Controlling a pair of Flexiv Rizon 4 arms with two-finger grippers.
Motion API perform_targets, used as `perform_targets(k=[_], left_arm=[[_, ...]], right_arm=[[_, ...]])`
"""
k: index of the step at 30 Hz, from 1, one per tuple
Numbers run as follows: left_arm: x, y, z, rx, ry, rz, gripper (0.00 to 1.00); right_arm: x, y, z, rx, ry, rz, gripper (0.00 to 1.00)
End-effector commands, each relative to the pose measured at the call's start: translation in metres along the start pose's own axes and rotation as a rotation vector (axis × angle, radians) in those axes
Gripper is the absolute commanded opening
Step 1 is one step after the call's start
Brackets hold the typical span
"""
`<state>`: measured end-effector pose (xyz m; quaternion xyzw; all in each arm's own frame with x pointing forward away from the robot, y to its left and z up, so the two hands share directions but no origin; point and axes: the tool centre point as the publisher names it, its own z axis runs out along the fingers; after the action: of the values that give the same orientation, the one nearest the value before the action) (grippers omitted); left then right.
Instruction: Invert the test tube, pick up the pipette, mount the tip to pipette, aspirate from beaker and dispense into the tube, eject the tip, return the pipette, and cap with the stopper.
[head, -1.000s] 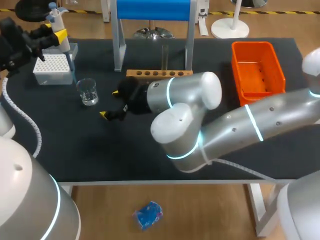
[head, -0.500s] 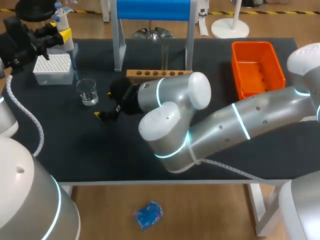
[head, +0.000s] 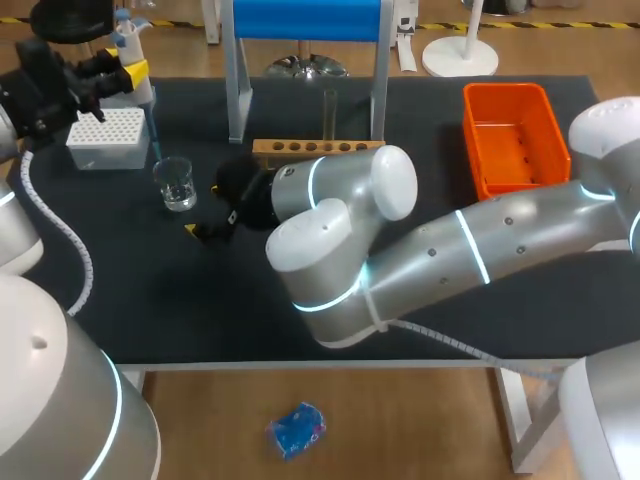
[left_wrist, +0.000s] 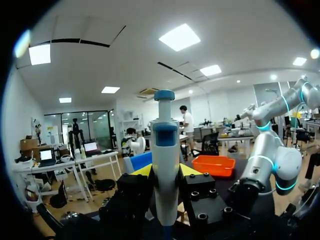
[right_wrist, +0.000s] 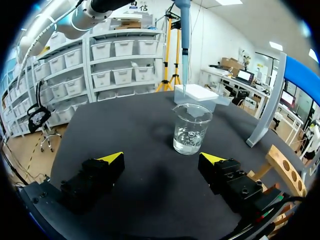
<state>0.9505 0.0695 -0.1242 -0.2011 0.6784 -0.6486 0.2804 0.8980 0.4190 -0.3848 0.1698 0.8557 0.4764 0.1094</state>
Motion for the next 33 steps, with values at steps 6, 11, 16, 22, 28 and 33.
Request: perform_targets(k=[6, 11, 16, 22, 28, 33], left_arm=[[-0.003, 0.009, 0.006, 0.002, -0.005, -0.007, 0.00], [-0.003, 0.014, 0.008, 0.006, -0.003, -0.023, 0.00], [-0.003, 0.022, 0.011, 0.005, -0.002, -0.033, 0.00], [-0.003, 0.031, 0.013, 0.005, -0.004, -0.057, 0.00], [-0.004, 0.041, 0.014, 0.003, -0.007, -0.075, 0.00], [-0.005, 0.049, 0.015, -0.007, -0.009, -0.094, 0.00]], right_arm=[[0.001, 0.000, 0.002, -0.002, -0.004, 0.000, 1.00], [0.001, 0.000, 0.002, -0.002, -0.004, 0.000, 1.00], [0.001, 0.000, 0.002, -0.002, -0.004, 0.000, 1.00], [0.001, 0.000, 0.002, -0.002, -0.004, 0.000, 1.00], [0.001, 0.000, 0.002, -0.002, -0.004, 0.000, 1.00], [0.001, 0.000, 0.002, -0.002, -0.004, 0.000, 1.00]])
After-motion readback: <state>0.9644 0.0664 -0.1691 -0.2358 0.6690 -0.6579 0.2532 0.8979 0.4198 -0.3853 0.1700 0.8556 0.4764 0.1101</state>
